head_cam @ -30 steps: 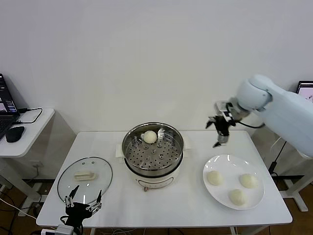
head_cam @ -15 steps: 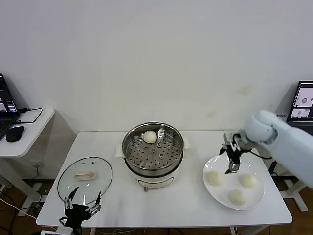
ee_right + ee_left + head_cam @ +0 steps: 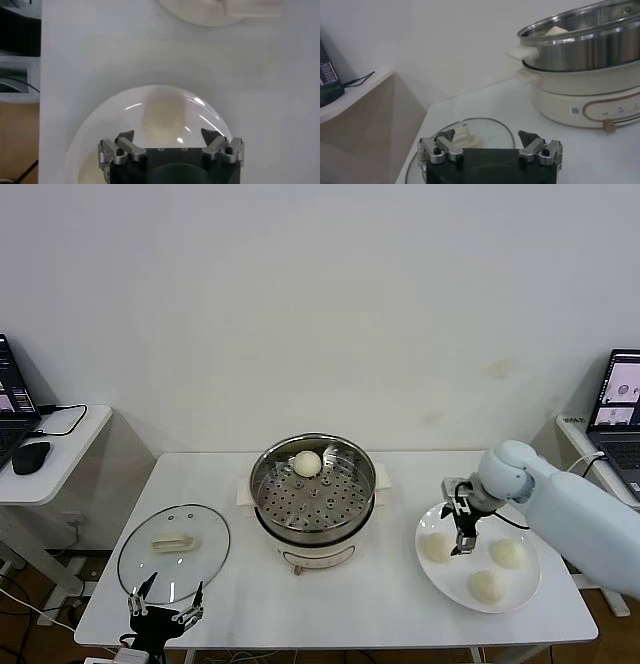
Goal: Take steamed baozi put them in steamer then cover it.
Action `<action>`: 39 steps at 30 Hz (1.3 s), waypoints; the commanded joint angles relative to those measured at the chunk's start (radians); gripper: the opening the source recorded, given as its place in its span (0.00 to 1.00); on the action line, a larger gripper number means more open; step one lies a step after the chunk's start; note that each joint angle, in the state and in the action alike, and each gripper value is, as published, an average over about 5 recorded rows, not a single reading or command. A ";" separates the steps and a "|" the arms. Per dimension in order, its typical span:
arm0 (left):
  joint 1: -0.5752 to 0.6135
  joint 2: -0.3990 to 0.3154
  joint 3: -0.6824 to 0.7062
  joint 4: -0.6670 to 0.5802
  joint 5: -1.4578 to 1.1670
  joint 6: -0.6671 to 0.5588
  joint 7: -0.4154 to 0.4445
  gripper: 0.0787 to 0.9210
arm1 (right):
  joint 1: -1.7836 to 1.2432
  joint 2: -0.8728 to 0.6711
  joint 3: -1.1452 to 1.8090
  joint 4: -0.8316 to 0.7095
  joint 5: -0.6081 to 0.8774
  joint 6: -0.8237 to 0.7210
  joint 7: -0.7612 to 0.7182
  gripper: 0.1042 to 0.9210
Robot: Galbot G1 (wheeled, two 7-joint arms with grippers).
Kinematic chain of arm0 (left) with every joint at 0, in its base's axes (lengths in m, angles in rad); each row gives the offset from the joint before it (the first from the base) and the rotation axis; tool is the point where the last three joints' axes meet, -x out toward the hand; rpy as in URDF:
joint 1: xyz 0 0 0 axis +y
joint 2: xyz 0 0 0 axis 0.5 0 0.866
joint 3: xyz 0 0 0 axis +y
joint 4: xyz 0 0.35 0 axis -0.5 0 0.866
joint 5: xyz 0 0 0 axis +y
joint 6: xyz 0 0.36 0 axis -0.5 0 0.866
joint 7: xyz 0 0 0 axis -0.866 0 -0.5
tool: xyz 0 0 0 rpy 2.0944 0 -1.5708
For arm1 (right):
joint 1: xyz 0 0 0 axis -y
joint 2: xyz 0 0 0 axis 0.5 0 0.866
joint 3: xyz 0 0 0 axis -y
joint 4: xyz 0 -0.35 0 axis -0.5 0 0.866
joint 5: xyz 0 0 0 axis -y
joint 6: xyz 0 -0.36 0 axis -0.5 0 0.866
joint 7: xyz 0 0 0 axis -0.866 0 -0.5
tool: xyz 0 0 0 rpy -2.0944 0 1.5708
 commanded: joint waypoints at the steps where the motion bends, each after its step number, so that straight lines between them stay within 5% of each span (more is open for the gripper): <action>1: -0.004 0.000 0.001 0.012 0.002 0.000 0.001 0.88 | -0.049 0.062 0.020 -0.060 -0.064 0.006 0.005 0.88; 39: -0.017 -0.001 -0.001 0.045 0.002 -0.001 0.002 0.88 | -0.058 0.125 0.019 -0.169 -0.099 0.030 0.039 0.87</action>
